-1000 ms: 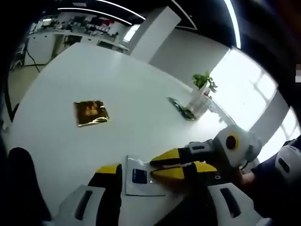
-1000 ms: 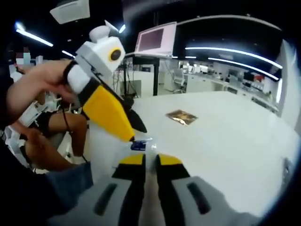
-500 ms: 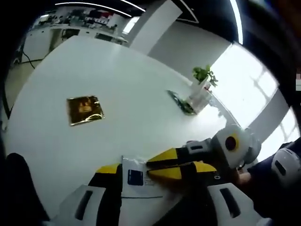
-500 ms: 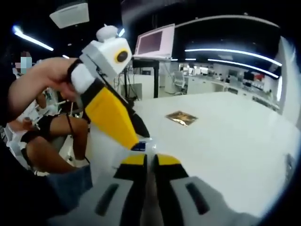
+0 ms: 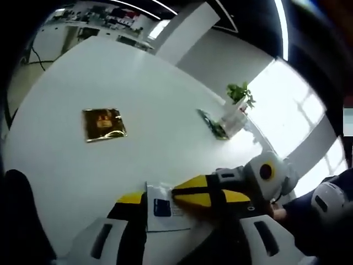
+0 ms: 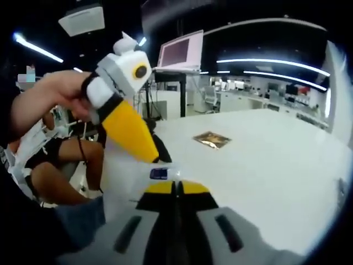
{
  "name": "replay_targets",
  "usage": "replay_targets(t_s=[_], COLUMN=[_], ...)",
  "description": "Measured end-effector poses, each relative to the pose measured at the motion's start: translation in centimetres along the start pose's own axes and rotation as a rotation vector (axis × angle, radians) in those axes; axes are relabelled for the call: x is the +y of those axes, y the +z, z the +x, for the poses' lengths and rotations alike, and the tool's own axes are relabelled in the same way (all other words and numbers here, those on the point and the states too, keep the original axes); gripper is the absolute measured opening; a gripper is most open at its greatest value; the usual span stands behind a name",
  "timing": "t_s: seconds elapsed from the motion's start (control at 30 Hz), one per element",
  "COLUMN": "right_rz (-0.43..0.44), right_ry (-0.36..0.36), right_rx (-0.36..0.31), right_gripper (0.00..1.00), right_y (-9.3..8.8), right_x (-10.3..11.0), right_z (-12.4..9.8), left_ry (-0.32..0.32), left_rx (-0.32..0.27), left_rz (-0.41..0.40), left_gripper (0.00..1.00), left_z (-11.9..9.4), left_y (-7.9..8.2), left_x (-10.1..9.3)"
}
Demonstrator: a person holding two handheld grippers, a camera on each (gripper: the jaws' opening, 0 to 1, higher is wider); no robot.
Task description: Arrange the skincare products in the storage area until every visible bottle or jar stands upright without overlapping.
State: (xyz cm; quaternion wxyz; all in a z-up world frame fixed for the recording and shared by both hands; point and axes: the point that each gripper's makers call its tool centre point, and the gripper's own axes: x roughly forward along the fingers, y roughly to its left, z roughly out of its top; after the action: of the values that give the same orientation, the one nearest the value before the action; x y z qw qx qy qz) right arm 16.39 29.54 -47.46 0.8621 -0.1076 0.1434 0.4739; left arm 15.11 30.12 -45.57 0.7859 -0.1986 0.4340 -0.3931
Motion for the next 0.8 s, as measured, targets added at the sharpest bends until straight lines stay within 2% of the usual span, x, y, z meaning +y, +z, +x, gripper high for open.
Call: replay_targets(t_s=[0.27, 0.53, 0.63, 0.73, 0.8], right_rz=[-0.001, -0.004, -0.006, -0.004, -0.002], right_ry=[0.015, 0.038, 0.048, 0.054, 0.059], right_rx=[-0.007, -0.016, -0.019, -0.021, -0.022], right_gripper=[0.00, 0.00, 0.00, 0.00, 0.00], right_y=[0.1, 0.3, 0.3, 0.3, 0.3], right_x=[0.1, 0.3, 0.3, 0.3, 0.4], right_z=[0.0, 0.2, 0.3, 0.3, 0.3], left_ry=[-0.061, -0.082, -0.086, -0.124, -0.132], left_rx=[-0.037, -0.033, -0.029, -0.037, -0.029], left_rz=[-0.076, -0.116, -0.123, -0.153, -0.158], left_gripper=[0.50, 0.46, 0.37, 0.26, 0.25], left_z=[-0.5, -0.6, -0.9, -1.1, -0.8], left_y=[0.3, 0.3, 0.3, 0.5, 0.3], left_x=[-0.2, -0.2, -0.1, -0.3, -0.5])
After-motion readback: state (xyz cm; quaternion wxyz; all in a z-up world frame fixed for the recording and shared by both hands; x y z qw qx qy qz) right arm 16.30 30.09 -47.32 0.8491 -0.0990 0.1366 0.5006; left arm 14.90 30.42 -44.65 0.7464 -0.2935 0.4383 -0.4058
